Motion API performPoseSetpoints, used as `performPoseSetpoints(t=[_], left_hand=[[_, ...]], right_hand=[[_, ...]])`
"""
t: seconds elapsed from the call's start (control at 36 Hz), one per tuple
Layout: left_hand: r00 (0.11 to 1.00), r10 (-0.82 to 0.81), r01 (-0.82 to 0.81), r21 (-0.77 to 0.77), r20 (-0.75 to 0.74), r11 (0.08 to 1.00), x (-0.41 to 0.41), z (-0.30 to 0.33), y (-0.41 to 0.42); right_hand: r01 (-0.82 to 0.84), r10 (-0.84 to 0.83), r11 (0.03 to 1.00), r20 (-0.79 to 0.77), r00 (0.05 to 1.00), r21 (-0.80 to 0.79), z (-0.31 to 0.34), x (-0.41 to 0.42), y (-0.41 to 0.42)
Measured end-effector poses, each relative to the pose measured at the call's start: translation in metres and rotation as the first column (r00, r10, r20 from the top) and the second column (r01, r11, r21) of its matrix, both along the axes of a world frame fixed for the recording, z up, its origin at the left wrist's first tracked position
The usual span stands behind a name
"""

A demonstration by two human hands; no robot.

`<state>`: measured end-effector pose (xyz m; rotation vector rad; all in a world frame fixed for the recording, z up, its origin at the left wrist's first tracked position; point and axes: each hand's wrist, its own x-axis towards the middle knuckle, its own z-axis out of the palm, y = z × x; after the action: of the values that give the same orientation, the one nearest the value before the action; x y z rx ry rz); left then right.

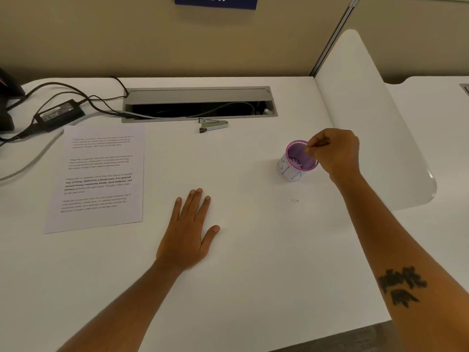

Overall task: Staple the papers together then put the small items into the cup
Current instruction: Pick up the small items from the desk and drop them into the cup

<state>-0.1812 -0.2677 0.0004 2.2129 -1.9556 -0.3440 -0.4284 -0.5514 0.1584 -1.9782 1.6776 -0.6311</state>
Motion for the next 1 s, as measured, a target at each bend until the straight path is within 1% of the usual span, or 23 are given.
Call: performPoseSetpoints(t=[0.06,0.14,0.25,0.36,0.42,0.47,0.56,0.61,0.64,0.69,0.75,0.81,0.92,1.0], left_hand=[[1.0,0.003,-0.003,-0.003,-0.004,1.0,0.0,0.0,0.0],[1.0,0.004,-0.004,-0.006,-0.014,1.0,0.0,0.0,0.0],[1.0,0.004,-0.004,-0.005,-0.012,1.0,0.0,0.0,0.0],[1.0,0.004,-0.004,-0.003,-0.015,1.0,0.0,0.0,0.0],[1.0,0.006,-0.006,-0.006,-0.022,1.0,0.0,0.0,0.0],[1.0,0.006,-0.006,-0.008,-0.024,1.0,0.0,0.0,0.0],[1.0,0.006,-0.007,-0.013,-0.025,1.0,0.0,0.0,0.0],[1.0,0.008,-0.008,-0.014,-0.025,1.0,0.0,0.001,0.0],[1.0,0.008,-0.008,-0.011,-0.023,1.0,0.0,0.001,0.0],[1.0,0.008,-0.008,-0.008,-0.02,1.0,0.0,0.001,0.0],[1.0,0.009,-0.009,-0.008,-0.023,1.0,0.0,0.001,0.0],[1.0,0.008,-0.008,-0.007,-0.021,1.0,0.0,0.001,0.0],[1.0,0.007,-0.007,-0.01,-0.017,1.0,0.0,0.0,0.0],[1.0,0.008,-0.009,-0.011,-0.01,1.0,0.0,0.0,0.0]], right_hand=[[-0.014,0.014,1.0,-0.025,1.0,-0.021,0.0,0.001,0.0],[-0.032,0.032,0.999,-0.037,0.999,0.007,0.0,0.001,0.0],[-0.014,0.014,1.0,0.002,1.0,0.008,-0.003,-0.001,0.0],[0.007,-0.011,0.995,0.04,0.999,0.097,-0.003,-0.004,0.003],[0.036,-0.043,0.996,0.092,0.995,0.082,-0.003,-0.007,0.007],[0.086,-0.1,0.993,0.197,0.975,0.078,-0.001,-0.012,0.016],[0.184,-0.215,0.976,0.395,0.893,0.114,-0.002,-0.021,0.042],[0.235,-0.274,0.962,0.47,0.839,0.139,-0.013,-0.026,0.063],[0.252,-0.296,0.955,0.478,0.827,0.155,-0.023,-0.029,0.073],[0.268,-0.316,0.948,0.418,0.852,0.171,-0.048,-0.034,0.09],[0.248,-0.276,0.959,0.25,0.928,0.135,-0.075,-0.037,0.102],[0.196,-0.2,0.979,0.092,0.976,0.048,-0.095,-0.037,0.11],[0.107,-0.109,0.993,-0.043,0.993,-0.059,-0.116,-0.032,0.116],[0.067,-0.077,0.994,-0.122,0.99,-0.082,-0.124,-0.025,0.118]])
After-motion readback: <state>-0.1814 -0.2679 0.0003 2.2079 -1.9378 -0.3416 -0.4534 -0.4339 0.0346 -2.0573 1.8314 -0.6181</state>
